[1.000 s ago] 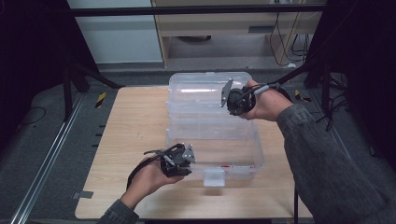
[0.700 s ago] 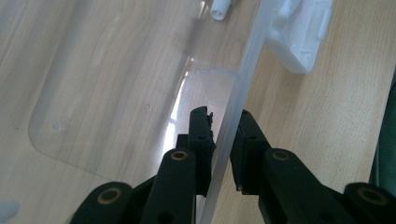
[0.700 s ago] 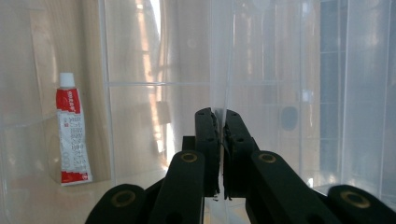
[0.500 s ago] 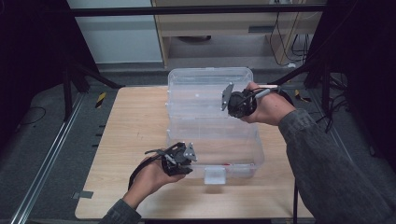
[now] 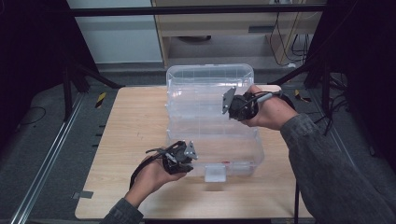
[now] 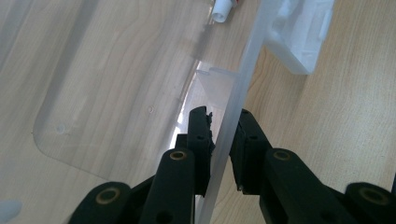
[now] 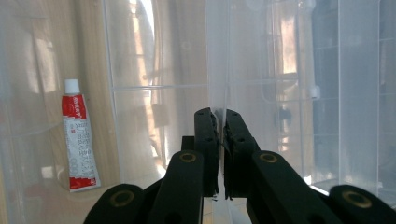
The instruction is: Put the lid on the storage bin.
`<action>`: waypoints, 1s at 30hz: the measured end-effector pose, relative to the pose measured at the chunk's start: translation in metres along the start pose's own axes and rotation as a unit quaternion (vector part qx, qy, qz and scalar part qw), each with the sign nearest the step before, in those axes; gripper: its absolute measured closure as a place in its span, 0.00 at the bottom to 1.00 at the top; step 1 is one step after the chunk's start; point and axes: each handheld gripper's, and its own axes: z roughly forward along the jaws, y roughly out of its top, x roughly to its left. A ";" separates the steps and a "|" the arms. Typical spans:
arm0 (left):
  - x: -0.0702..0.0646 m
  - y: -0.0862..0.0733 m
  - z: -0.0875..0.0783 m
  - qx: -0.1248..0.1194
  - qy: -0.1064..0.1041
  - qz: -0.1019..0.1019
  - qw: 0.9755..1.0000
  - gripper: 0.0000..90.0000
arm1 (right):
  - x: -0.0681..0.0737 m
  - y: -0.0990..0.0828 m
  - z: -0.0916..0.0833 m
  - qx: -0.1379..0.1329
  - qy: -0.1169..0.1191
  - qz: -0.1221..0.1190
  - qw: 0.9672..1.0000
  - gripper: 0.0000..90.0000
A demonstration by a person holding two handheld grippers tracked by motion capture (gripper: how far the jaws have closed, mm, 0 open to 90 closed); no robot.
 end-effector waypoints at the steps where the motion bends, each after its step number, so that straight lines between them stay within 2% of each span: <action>1: 0.000 0.000 0.000 0.000 0.000 0.000 1.000 0.87 | 0.000 0.000 0.000 0.000 0.000 0.000 1.000 0.96; 2: 0.000 0.000 0.000 -0.001 -0.001 0.000 1.000 0.87 | 0.006 -0.002 -0.002 -0.004 -0.002 0.001 1.000 0.96; 12: 0.000 -0.001 0.000 -0.003 0.006 0.004 1.000 0.86 | 0.026 -0.006 -0.008 -0.013 -0.015 -0.002 1.000 0.95; 18: -0.001 -0.002 0.000 -0.005 0.007 0.005 1.000 0.86 | 0.034 -0.011 -0.009 -0.022 -0.010 0.005 1.000 0.95; 27: -0.003 -0.002 0.000 -0.004 0.015 0.013 1.000 0.86 | 0.046 -0.013 -0.011 -0.020 -0.004 -0.003 1.000 0.94; 28: -0.006 -0.003 0.001 -0.005 0.012 -0.009 1.000 0.85 | 0.049 -0.014 -0.011 -0.021 -0.002 -0.005 1.000 0.94; 30: -0.007 -0.003 0.001 -0.004 0.012 -0.009 1.000 0.85 | 0.051 -0.014 -0.011 -0.020 0.001 -0.004 1.000 0.94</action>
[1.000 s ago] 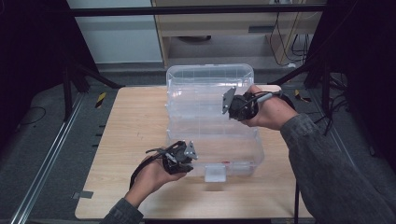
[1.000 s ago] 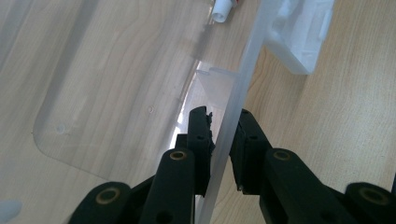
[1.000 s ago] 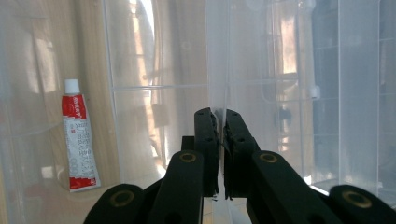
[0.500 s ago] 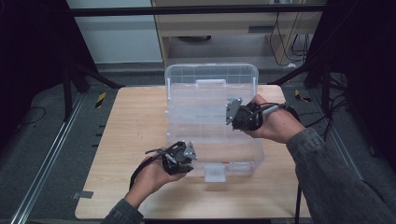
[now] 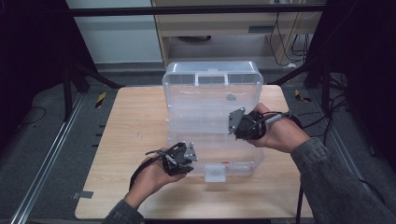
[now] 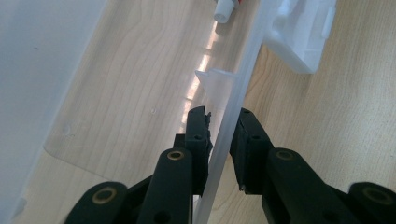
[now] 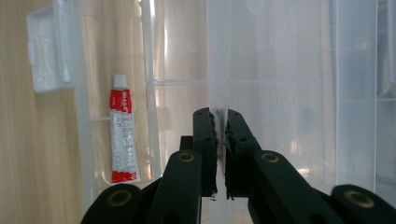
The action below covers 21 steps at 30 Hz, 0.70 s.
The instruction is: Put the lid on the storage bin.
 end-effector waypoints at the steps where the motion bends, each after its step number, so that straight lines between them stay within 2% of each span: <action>1: 0.000 0.000 0.000 0.000 0.000 0.000 1.000 0.85 | 0.000 0.000 0.000 0.000 0.000 0.000 1.000 0.94; 4: 0.000 0.001 0.000 0.005 0.006 0.017 1.000 0.85 | 0.005 -0.002 0.000 -0.003 0.006 0.001 1.000 0.94; 5: 0.000 0.001 0.000 0.005 0.006 0.017 1.000 0.85 | 0.005 -0.002 0.000 -0.003 0.006 0.001 1.000 0.94; 6: -0.003 0.001 0.000 0.006 0.010 0.006 1.000 0.85 | 0.006 -0.003 0.000 -0.005 0.006 0.002 1.000 0.93; 14: -0.004 0.001 0.001 0.006 0.013 0.003 1.000 0.84 | 0.007 -0.003 0.000 -0.003 0.008 0.002 1.000 0.93; 15: -0.004 0.001 0.001 0.006 0.013 0.003 1.000 0.84 | 0.008 -0.003 0.000 -0.003 0.010 0.000 1.000 0.94; 16: -0.002 0.001 0.001 0.006 0.013 0.017 1.000 0.84 | 0.009 -0.003 0.000 -0.005 0.011 0.000 1.000 0.93; 19: -0.003 0.001 0.002 0.006 0.014 0.018 1.000 0.83 | 0.009 -0.004 0.000 -0.008 0.010 0.002 1.000 0.93; 21: -0.004 0.000 0.002 0.005 0.024 0.014 1.000 0.80 | 0.008 -0.005 0.000 -0.009 0.011 0.003 1.000 0.93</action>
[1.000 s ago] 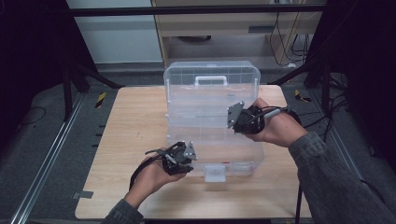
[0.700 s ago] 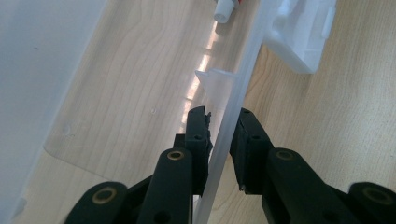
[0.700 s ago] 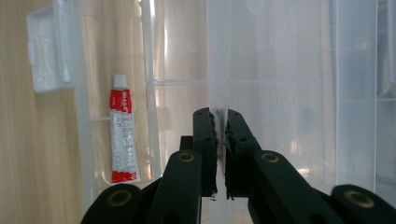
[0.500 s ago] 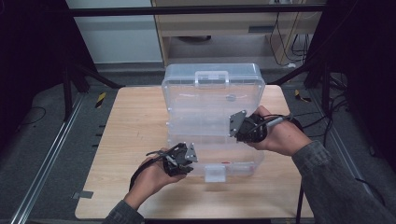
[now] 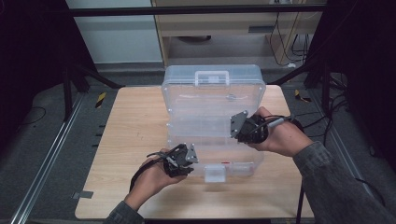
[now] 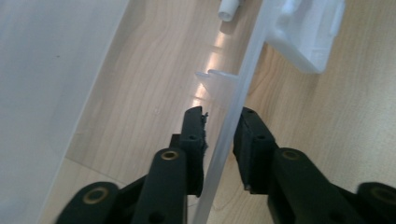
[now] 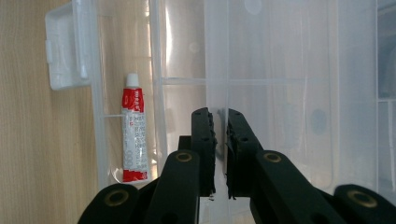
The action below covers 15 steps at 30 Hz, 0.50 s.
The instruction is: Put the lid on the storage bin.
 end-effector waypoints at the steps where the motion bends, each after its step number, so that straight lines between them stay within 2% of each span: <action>1: 0.000 -0.001 -0.001 -0.004 0.003 -0.003 1.000 0.77 | 0.000 0.000 0.000 -0.001 0.001 -0.001 1.000 0.93; 3: 0.001 -0.003 -0.004 -0.017 0.000 -0.006 1.000 0.70 | 0.001 0.000 0.000 0.002 0.000 -0.004 1.000 0.93; 4: 0.001 -0.004 -0.008 -0.026 -0.003 -0.004 1.000 0.70 | 0.001 0.000 0.000 0.002 0.000 -0.004 1.000 0.93; 5: -0.001 -0.008 -0.016 -0.049 -0.004 -0.029 0.998 0.64 | 0.001 -0.001 0.000 0.001 -0.001 -0.005 1.000 0.92; 6: -0.001 -0.008 -0.016 -0.049 -0.004 -0.029 0.998 0.62 | 0.001 -0.001 0.000 0.001 -0.001 -0.005 1.000 0.92; 7: -0.001 -0.011 -0.026 -0.069 -0.002 -0.038 0.997 0.61 | 0.001 -0.002 0.000 -0.001 -0.001 -0.006 1.000 0.92; 8: -0.001 -0.011 -0.026 -0.069 -0.002 -0.038 0.997 0.60 | 0.001 -0.002 0.000 -0.001 -0.001 -0.006 1.000 0.92; 9: -0.002 -0.014 -0.039 -0.101 -0.003 -0.053 0.993 0.59 | 0.001 -0.002 0.000 -0.002 -0.002 -0.008 1.000 0.92; 10: -0.002 -0.014 -0.039 -0.101 -0.003 -0.053 0.993 0.58 | 0.001 -0.002 0.000 -0.002 -0.002 -0.008 1.000 0.92; 11: 0.001 -0.014 -0.047 -0.120 -0.004 -0.035 0.992 0.58 | 0.002 -0.002 0.000 -0.002 -0.003 -0.008 1.000 0.92; 12: 0.001 -0.015 -0.051 -0.134 -0.011 -0.042 0.990 0.57 | 0.002 -0.002 0.000 -0.003 -0.004 -0.009 1.000 0.92; 13: 0.002 -0.016 -0.061 -0.167 -0.022 -0.062 0.984 0.53 | 0.002 -0.002 0.000 -0.003 -0.003 -0.008 1.000 0.92; 14: 0.002 -0.016 -0.061 -0.167 -0.022 -0.062 0.984 0.50 | 0.002 -0.002 0.000 -0.003 -0.003 -0.008 1.000 0.92; 15: 0.002 -0.016 -0.069 -0.186 -0.017 -0.082 0.979 0.50 | 0.003 -0.003 0.000 -0.001 -0.004 -0.008 1.000 0.91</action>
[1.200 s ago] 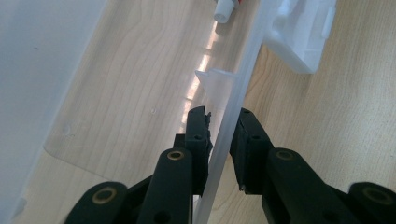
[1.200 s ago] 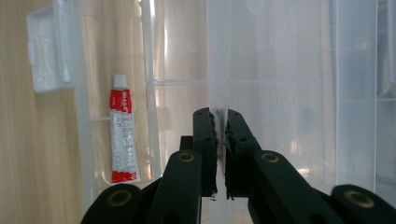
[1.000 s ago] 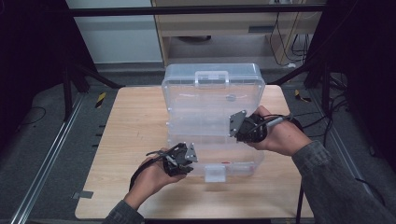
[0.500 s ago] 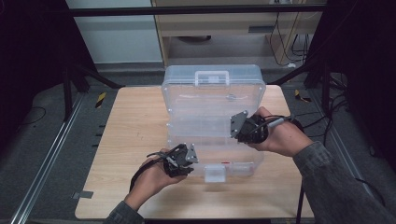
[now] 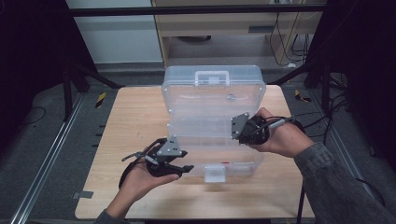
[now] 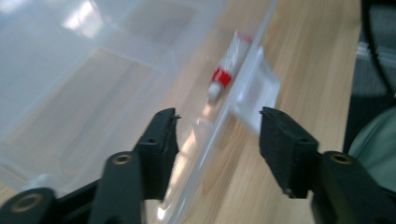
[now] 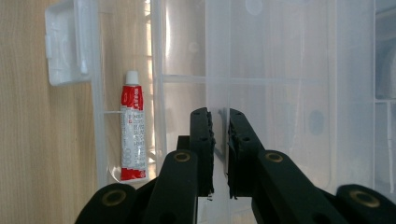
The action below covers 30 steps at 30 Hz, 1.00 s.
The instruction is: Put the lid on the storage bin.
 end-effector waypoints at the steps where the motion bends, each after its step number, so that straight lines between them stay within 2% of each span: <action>1: 0.000 0.002 -0.005 -0.010 0.005 -0.008 1.000 0.46 | 0.001 0.000 0.000 -0.001 -0.002 -0.001 1.000 0.91; 4: 0.002 0.010 -0.021 -0.042 0.012 -0.022 0.999 0.45 | 0.002 -0.001 0.001 -0.005 -0.006 -0.002 1.000 0.90; 7: 0.006 0.015 -0.034 -0.060 0.009 -0.036 0.998 0.48 | 0.002 -0.002 0.000 -0.006 -0.007 0.002 1.000 0.90; 8: 0.008 0.017 -0.038 -0.063 0.011 -0.037 0.997 0.55 | 0.002 -0.002 0.000 -0.006 -0.007 0.001 1.000 0.89; 10: 0.016 0.022 -0.045 -0.064 0.024 -0.046 0.997 0.58 | 0.002 -0.002 0.001 -0.007 -0.006 0.000 1.000 0.89; 11: 0.025 0.026 -0.050 -0.066 0.038 -0.054 0.996 0.65 | 0.003 -0.001 0.001 -0.007 -0.007 0.001 1.000 0.89; 12: 0.028 0.028 -0.051 -0.067 0.041 -0.058 0.995 0.72 | 0.003 -0.001 0.001 -0.006 -0.009 0.000 1.000 0.89; 13: 0.034 0.030 -0.054 -0.067 0.044 -0.063 0.995 0.75 | 0.003 -0.001 0.001 -0.008 -0.009 -0.001 1.000 0.88; 14: 0.043 0.035 -0.058 -0.069 0.047 -0.068 0.994 0.84 | 0.003 -0.002 0.001 -0.008 -0.009 -0.002 1.000 0.88; 15: 0.043 0.035 -0.058 -0.069 0.047 -0.068 0.994 0.86 | 0.003 -0.002 0.001 -0.008 -0.009 -0.002 1.000 0.88; 17: 0.057 0.044 -0.062 -0.053 0.058 -0.069 0.995 0.90 | 0.004 -0.002 0.001 -0.008 -0.010 -0.002 1.000 0.87; 19: 0.068 0.050 -0.064 -0.044 0.059 -0.076 0.994 0.93 | 0.004 -0.002 0.001 -0.007 -0.010 -0.003 1.000 0.86; 23: 0.090 0.063 -0.061 -0.011 0.065 -0.084 0.994 0.99 | 0.005 -0.002 0.001 -0.008 -0.013 -0.003 1.000 0.86; 26: 0.098 0.068 -0.060 -0.004 0.065 -0.090 0.994 0.99 | 0.006 -0.002 0.001 -0.008 -0.014 -0.001 1.000 0.85; 30: 0.101 0.071 -0.057 -0.005 0.060 -0.097 0.993 0.99 | 0.008 -0.003 0.001 -0.008 -0.014 -0.005 1.000 0.86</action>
